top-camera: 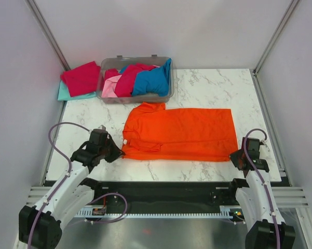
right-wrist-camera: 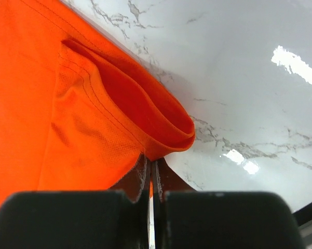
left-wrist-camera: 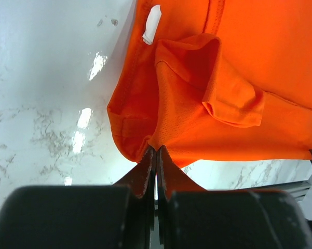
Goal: Fold and stack the t-shirts
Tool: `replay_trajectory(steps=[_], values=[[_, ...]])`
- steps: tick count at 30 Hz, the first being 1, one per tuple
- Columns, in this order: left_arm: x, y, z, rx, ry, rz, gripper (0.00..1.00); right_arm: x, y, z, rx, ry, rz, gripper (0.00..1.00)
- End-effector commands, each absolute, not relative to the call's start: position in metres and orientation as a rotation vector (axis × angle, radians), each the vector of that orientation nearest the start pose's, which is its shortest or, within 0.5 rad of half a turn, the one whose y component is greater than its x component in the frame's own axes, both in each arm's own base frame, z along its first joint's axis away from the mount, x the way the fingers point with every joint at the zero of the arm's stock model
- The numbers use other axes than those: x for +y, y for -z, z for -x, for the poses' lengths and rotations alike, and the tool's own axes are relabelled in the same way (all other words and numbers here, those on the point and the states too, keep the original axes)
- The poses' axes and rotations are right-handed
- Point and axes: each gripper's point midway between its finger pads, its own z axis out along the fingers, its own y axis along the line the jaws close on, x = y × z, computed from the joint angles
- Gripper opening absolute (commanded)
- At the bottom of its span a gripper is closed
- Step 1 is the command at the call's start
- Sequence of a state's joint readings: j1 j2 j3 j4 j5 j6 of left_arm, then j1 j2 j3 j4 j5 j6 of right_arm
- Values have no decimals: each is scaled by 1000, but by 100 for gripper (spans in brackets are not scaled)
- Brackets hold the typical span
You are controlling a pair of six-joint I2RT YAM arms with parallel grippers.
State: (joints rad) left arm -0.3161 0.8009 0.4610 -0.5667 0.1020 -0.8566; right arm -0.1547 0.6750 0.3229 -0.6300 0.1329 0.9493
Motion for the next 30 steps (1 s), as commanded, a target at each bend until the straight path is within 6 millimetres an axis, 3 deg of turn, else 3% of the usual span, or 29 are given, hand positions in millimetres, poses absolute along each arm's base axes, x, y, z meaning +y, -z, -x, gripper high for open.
replay_trajectory(steps=[1,5,12,17,18,19,20,21,23,25,30], values=[[-111,-79,-182,2486,616,755,2,-19,-44,-186,2091,-166,-1420,0],[-117,-90,-171,2495,684,774,2,-14,-58,-183,2091,-200,-1418,0],[-108,-114,-143,2467,701,788,3,-14,-90,-170,2053,-205,-1393,0],[-103,-118,-118,2496,710,801,7,-3,-106,-168,2053,-289,-1309,3],[-107,-121,-116,2498,744,777,10,-2,-108,-168,2052,-302,-1304,8],[-108,-125,-115,2486,760,753,20,0,-109,-168,2057,-314,-1297,17],[-108,-126,-114,2487,765,747,26,4,-109,-169,2071,-335,-1283,35],[-109,-128,-113,2488,771,745,40,5,-109,-168,2076,-341,-1280,47],[-110,-131,-114,2501,768,728,49,6,-111,-169,2078,-352,-1261,73],[-109,-137,-114,2506,756,679,51,3,-120,-168,2061,-336,-1250,86],[-103,-160,-134,2460,682,549,52,-9,-162,-178,1988,-285,-1154,91]])
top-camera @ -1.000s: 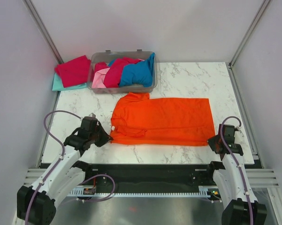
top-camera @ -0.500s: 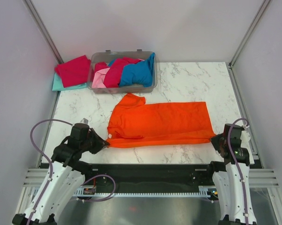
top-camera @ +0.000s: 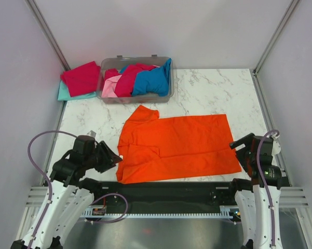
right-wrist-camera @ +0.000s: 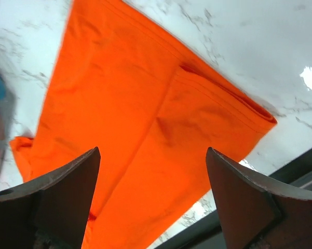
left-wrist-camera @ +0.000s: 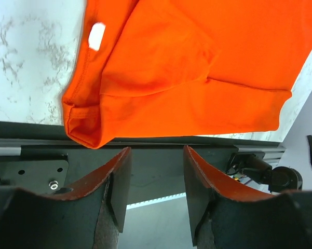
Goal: Fold and stack the t-shirts
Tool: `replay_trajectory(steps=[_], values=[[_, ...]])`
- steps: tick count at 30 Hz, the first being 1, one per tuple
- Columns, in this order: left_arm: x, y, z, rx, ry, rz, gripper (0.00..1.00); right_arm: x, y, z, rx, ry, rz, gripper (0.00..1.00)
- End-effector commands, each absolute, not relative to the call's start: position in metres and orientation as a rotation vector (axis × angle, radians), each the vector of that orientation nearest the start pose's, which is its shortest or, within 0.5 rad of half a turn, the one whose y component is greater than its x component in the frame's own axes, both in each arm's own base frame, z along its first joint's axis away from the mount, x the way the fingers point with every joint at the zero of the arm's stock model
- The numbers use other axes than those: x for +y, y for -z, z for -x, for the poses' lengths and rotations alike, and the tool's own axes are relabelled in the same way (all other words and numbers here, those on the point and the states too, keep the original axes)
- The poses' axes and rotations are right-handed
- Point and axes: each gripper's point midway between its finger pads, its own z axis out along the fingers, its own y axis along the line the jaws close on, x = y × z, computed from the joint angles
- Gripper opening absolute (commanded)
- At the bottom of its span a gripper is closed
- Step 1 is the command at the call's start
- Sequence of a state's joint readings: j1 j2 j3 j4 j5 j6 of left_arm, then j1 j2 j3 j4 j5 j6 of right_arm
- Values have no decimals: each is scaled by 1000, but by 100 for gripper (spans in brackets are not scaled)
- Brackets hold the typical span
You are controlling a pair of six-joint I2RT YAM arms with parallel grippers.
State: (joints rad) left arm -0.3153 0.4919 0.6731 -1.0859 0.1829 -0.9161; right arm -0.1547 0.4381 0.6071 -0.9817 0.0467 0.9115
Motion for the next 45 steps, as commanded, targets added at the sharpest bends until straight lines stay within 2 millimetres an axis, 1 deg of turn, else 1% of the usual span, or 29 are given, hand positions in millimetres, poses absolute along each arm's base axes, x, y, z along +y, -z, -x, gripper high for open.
replay_trajectory(steps=[1,2,3,4,5,6,8,9,12,13,14,15,16,17,18,19,20,21,22,23,25,27,30,34,35,36,38,44,45], values=[[-104,-168,-142,2439,673,520,52,-7,-172,-190,1965,-323,-1109,91],[-103,-171,-151,2425,649,497,52,-4,-176,-197,1959,-348,-1078,90],[-106,-178,-170,2415,626,434,52,3,-178,-203,1979,-396,-1028,90],[-107,-182,-182,2402,606,404,52,5,-184,-220,1960,-429,-986,90],[-102,-182,-197,2394,543,398,52,8,-184,-227,1970,-450,-960,90],[-105,-185,-221,2386,499,352,51,9,-179,-241,2002,-454,-934,90],[-104,-182,-249,2386,425,319,51,13,-176,-253,2047,-476,-899,90],[-104,-172,-270,2422,361,296,51,11,-173,-265,2067,-470,-896,90],[-115,-175,-321,2370,331,186,51,11,-170,-281,2087,-472,-855,90],[-122,-162,-345,2368,321,152,51,10,-170,-284,2084,-470,-852,90],[-125,-154,-358,2372,308,122,51,10,-167,-286,2089,-471,-852,90],[-125,-156,-375,2356,286,80,49,10,-164,-290,2093,-471,-847,90],[-127,-150,-387,2356,280,57,48,10,-163,-291,2098,-473,-842,90],[-131,-123,-401,2402,275,42,48,11,-160,-291,2109,-474,-836,90],[-133,-128,-417,2387,277,38,47,11,-156,-292,2118,-475,-836,90],[-133,-118,-426,2400,267,34,47,11,-155,-294,2117,-479,-827,90],[-136,-101,-438,2410,259,19,47,12,-150,-292,2130,-477,-822,90],[-138,-100,-450,2399,252,-1,48,14,-148,-292,2138,-488,-815,90],[-138,-95,-455,2402,240,-11,49,15,-146,-293,2137,-495,-808,90],[-140,-78,-460,2427,232,-30,50,16,-141,-291,2148,-500,-806,90],[-143,-76,-476,2395,228,-68,55,19,-139,-290,2156,-511,-784,90],[-151,-60,-483,2417,257,-94,58,19,-134,-288,2168,-505,-774,90],[-157,-41,-484,2452,292,-101,60,17,-131,-288,2175,-488,-763,91],[-161,-27,-481,2472,317,-94,59,17,-126,-291,2175,-491,-766,91],[-161,-26,-481,2474,317,-94,56,18,-124,-290,2180,-498,-767,91],[-162,-27,-482,2471,318,-98,46,17,-122,-292,2180,-496,-772,91],[-164,-28,-483,2463,330,-117,38,17,-121,-295,2179,-497,-778,91],[-175,-28,-478,2454,367,-199,27,13,-127,-313,2146,-482,-780,91],[-176,-26,-476,2455,362,-215,21,15,-123,-318,2162,-469,-775,91]])
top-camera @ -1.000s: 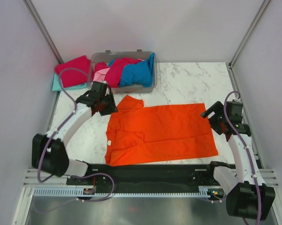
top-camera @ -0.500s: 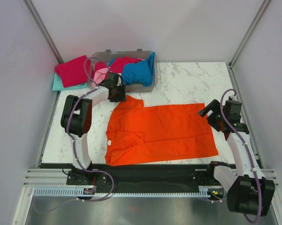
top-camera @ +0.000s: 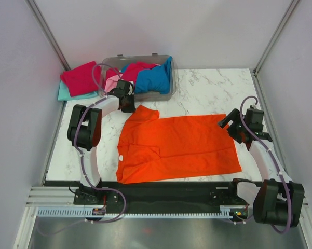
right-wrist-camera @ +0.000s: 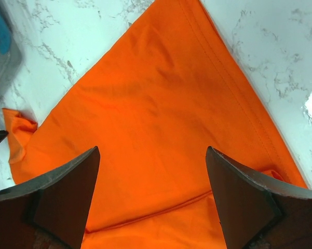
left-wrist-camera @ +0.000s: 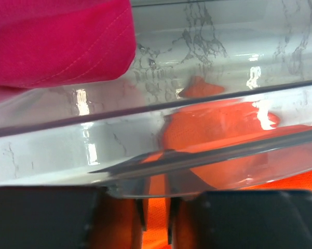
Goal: Fold and stack the t-shirts
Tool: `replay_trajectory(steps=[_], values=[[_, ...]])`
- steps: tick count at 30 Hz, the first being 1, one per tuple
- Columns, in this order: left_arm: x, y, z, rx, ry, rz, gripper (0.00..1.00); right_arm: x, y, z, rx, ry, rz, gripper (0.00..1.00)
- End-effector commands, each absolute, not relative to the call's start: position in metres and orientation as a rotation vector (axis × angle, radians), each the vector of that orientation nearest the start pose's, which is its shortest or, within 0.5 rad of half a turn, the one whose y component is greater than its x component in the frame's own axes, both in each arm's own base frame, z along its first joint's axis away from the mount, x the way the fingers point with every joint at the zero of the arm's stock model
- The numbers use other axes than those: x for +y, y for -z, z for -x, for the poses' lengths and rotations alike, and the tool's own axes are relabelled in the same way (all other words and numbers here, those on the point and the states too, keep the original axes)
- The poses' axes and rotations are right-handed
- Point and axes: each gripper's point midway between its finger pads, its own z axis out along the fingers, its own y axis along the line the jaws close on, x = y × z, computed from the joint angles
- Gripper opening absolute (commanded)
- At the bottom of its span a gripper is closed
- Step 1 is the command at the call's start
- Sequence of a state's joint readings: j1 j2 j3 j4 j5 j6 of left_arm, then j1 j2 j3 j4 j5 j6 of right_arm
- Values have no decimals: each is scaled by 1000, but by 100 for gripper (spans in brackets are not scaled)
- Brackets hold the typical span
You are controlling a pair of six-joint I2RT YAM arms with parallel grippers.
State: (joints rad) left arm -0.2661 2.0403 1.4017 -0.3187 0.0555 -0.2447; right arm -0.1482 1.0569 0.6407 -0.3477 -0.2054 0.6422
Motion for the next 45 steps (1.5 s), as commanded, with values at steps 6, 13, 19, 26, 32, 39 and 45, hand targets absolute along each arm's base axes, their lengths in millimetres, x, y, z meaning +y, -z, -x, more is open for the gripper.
replay_trajectory(steps=[6,13,19,26,32,39,45], values=[[-187,-32,-469,2413,375,-289,2,31,-127,-355,2207,-426,-727,90],[-193,-48,-462,2311,418,-333,2,27,-129,-385,2190,-357,-700,91],[-185,-51,-460,2274,388,-285,2,11,-88,-420,2324,-191,-651,91],[-173,-64,-457,2190,382,-217,2,-7,-65,-457,2371,-98,-669,84],[-173,-66,-456,2170,386,-213,2,-28,-42,-456,2416,46,-702,77],[-173,-65,-457,2173,384,-212,2,-26,-29,-451,2443,51,-694,70],[-172,-65,-457,2175,381,-205,2,-20,-16,-440,2466,11,-704,66]])
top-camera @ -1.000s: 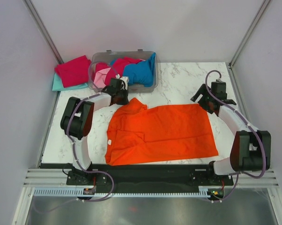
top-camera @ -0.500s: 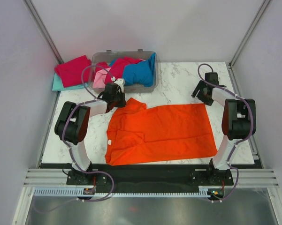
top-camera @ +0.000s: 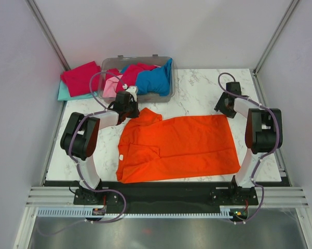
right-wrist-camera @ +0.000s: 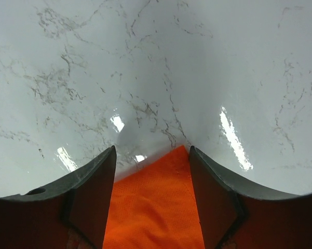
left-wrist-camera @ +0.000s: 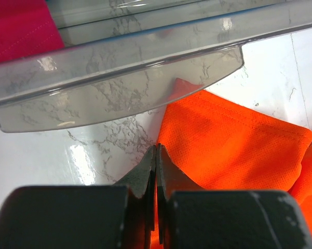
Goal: Fold and stack the t-shirts
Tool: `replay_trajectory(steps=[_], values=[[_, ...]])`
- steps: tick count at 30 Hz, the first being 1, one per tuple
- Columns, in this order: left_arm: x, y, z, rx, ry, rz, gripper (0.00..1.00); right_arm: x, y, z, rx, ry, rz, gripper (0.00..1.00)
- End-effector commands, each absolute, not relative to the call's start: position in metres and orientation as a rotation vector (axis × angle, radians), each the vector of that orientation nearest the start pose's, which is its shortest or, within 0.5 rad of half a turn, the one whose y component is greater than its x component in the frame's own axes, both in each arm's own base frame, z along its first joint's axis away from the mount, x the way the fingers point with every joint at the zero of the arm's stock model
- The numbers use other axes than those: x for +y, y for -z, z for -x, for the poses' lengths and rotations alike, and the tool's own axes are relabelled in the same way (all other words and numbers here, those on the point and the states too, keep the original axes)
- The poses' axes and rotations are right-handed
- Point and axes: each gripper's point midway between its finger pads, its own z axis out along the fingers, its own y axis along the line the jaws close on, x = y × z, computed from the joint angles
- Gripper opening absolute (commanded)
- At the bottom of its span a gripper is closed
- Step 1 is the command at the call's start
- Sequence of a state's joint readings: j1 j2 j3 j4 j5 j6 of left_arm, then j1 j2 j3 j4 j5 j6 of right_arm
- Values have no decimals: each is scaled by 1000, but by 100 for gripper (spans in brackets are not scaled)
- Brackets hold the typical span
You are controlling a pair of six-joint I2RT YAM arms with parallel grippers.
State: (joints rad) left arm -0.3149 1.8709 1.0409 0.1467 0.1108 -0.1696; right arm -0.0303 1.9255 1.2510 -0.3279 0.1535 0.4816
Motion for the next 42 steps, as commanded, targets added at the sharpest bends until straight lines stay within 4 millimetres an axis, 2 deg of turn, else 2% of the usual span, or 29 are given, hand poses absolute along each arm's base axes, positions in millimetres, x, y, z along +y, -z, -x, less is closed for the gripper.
replay_trajectory(steps=[1,5,8,9,11,13,14,16,19,21,22,23,30,32,33,34,36,38,42], values=[[-172,-63,-457,2178,381,-207,2,-19,-13,-436,2475,13,-711,66],[-172,-63,-457,2180,379,-206,2,-18,-14,-431,2464,0,-715,57],[-172,-64,-457,2177,381,-205,2,-17,-14,-428,2465,-14,-716,44],[-172,-64,-457,2177,381,-205,2,-16,-14,-427,2467,-14,-712,37],[-173,-64,-456,2177,382,-208,2,-16,-13,-426,2472,-11,-707,30],[-175,-64,-455,2178,376,-224,2,-16,-12,-424,2479,-7,-698,17],[-176,-66,-455,2178,367,-238,2,-17,-14,-424,2476,-4,-696,7],[-174,-68,-453,2192,335,-226,2,-17,-19,-423,2473,-1,-680,0],[-172,-77,-448,2192,327,-207,2,-18,-27,-421,2469,8,-666,0],[-170,-95,-446,2166,330,-198,2,-20,-39,-420,2451,13,-657,0],[-168,-97,-441,2168,328,-186,2,-20,-47,-422,2434,8,-648,0],[-168,-111,-439,2139,337,-182,2,-20,-51,-420,2432,9,-644,0],[-159,-138,-419,2114,338,-161,2,-15,-77,-412,2395,-42,-631,0],[-158,-137,-410,2125,346,-152,2,-12,-85,-408,2383,-59,-625,0],[-158,-146,-407,2106,356,-147,2,-12,-84,-403,2388,-57,-626,0],[-157,-145,-401,2110,362,-132,2,-12,-91,-401,2373,-66,-624,0],[-158,-151,-393,2095,377,-124,2,-12,-90,-392,2379,-63,-627,0],[-156,-156,-383,2080,383,-106,2,-11,-98,-386,2359,-76,-626,0],[-147,-147,-378,2120,342,-72,2,-9,-93,-373,2371,-81,-622,0]])
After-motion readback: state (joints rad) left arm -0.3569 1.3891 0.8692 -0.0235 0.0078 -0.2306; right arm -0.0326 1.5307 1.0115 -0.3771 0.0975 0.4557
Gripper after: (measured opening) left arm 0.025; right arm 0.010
